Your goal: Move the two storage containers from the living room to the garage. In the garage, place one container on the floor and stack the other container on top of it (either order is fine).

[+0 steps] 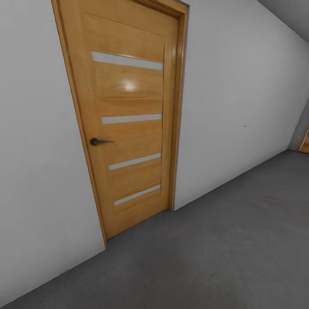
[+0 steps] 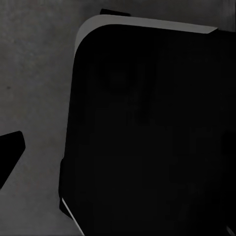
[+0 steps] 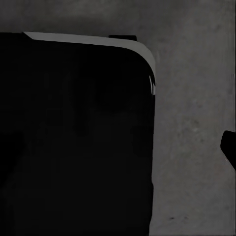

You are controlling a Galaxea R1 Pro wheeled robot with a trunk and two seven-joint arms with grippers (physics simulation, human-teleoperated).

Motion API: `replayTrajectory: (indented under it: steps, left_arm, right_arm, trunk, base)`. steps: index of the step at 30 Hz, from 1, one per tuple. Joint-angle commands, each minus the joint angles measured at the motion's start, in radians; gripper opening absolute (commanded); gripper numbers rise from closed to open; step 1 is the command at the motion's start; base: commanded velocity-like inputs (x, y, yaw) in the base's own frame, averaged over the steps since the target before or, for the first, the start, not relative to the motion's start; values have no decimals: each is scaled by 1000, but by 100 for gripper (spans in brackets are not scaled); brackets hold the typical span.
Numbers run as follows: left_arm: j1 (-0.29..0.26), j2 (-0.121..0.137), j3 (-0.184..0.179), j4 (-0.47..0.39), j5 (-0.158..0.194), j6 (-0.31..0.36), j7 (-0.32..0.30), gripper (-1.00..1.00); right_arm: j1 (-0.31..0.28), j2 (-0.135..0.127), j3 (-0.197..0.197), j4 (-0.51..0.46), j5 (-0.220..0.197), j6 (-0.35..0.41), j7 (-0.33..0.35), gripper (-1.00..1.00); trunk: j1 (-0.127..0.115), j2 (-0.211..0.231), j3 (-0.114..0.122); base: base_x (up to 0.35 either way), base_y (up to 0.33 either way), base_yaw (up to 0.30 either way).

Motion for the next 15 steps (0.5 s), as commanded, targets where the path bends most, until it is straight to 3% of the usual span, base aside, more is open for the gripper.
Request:
replayTrajectory:
  steps: [1, 15]
  left_arm:
    - [0, 0, 0, -1, 7, -1, 1, 100]
    - [0, 0, 1, -1, 8, -6, 1, 100]
  right_arm:
    - [-1, 0, 1, 1, 0, -4, 0, 100]
    - [-1, -7, 3, 1, 2, -4, 1, 100]
  trunk:
    - [1, 0, -1]
    - [1, 0, -1]
  base:
    - [296, -198, 15]
    - [292, -205, 13]
